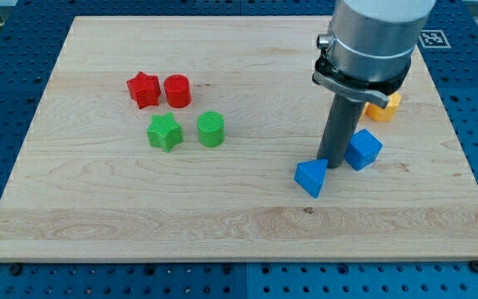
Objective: Move the blue blocks towards the down side
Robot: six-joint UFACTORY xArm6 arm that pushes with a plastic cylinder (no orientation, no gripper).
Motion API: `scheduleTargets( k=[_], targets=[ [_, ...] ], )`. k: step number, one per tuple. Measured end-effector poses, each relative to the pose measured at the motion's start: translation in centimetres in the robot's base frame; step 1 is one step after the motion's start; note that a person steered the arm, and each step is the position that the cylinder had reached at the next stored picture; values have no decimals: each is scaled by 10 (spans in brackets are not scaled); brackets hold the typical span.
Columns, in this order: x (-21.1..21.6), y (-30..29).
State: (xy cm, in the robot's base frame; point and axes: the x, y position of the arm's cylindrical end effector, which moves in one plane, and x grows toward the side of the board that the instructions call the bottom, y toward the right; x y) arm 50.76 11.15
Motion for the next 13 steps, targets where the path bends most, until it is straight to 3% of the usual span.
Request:
scheduleTargets(
  k=[2, 3, 6, 7, 8, 9, 10, 11, 12, 13],
  targets=[
    [-55, -2],
    [-52, 54],
    [22, 56],
    [24, 51],
    [-1, 50],
    [-13, 13],
    [9, -17],
    [16, -20],
    [-8, -13],
    [-2, 20]
  ],
)
